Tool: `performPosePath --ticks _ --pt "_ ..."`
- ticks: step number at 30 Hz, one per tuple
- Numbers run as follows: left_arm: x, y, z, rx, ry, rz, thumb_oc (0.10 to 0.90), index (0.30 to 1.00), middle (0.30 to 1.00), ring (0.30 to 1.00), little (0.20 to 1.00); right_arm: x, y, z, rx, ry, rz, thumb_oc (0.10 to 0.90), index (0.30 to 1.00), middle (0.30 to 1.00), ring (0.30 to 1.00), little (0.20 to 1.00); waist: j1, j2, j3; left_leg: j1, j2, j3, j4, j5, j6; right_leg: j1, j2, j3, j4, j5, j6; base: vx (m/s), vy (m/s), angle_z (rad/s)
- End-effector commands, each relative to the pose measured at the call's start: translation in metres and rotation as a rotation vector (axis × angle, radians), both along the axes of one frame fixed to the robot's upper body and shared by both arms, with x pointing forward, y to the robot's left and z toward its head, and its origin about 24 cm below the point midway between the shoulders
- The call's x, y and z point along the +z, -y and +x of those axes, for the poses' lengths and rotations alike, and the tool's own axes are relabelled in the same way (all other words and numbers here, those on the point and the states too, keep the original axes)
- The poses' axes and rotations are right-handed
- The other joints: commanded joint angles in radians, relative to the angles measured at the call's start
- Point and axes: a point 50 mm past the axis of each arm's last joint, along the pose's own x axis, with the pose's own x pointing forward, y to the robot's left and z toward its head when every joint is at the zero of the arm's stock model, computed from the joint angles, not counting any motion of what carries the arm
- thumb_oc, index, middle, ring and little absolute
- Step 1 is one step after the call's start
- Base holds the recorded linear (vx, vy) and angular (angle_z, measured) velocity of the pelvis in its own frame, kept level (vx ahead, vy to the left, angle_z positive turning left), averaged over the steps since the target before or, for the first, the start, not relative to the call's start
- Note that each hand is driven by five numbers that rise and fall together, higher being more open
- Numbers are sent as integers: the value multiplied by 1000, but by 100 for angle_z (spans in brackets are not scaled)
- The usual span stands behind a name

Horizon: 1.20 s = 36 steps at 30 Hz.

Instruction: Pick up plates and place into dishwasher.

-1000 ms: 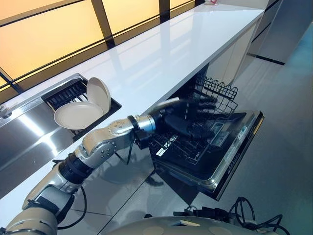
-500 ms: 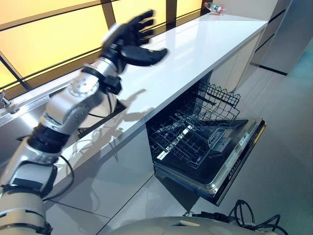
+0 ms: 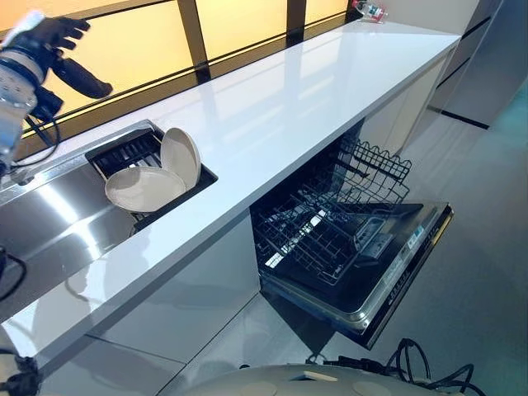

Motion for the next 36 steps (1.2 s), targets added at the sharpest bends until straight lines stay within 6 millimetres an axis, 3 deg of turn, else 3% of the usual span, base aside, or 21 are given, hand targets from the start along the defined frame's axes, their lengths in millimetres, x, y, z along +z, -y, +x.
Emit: performPosePath --ticks 1,15,26,36 --pt "91 -3 -32 -5 275 99 800 900 900 900 900 2 23 -38 47 -148 -68 800 900 900 900 900 -22 48 7 39 7 75 7 -81 -44 23 -48 28 4 -5 134 93 112 -1" --pt "66 -24 -32 8 63 66 800 900 900 900 900 4 35 -44 88 -172 -134 800 900 900 900 900 -32 34 55 29 -4 88 7 -88 -28 -16 -67 58 4 11 152 73 104 -3" --pt "41 -43 -32 86 -19 31 800 900 900 900 900 9 46 -22 97 -68 -189 800 900 900 900 900 -44 29 130 -7 -1 102 47 -102 -16 -66 -77 113 4 25 153 -33 52 -8" --pt "8 -52 -29 85 -226 -71 800 900 900 900 900 9 46 -22 120 -40 -183 800 900 900 900 900 -50 28 155 4 -5 102 28 -99 -12 -69 -79 105 4 32 166 -22 1 -2"
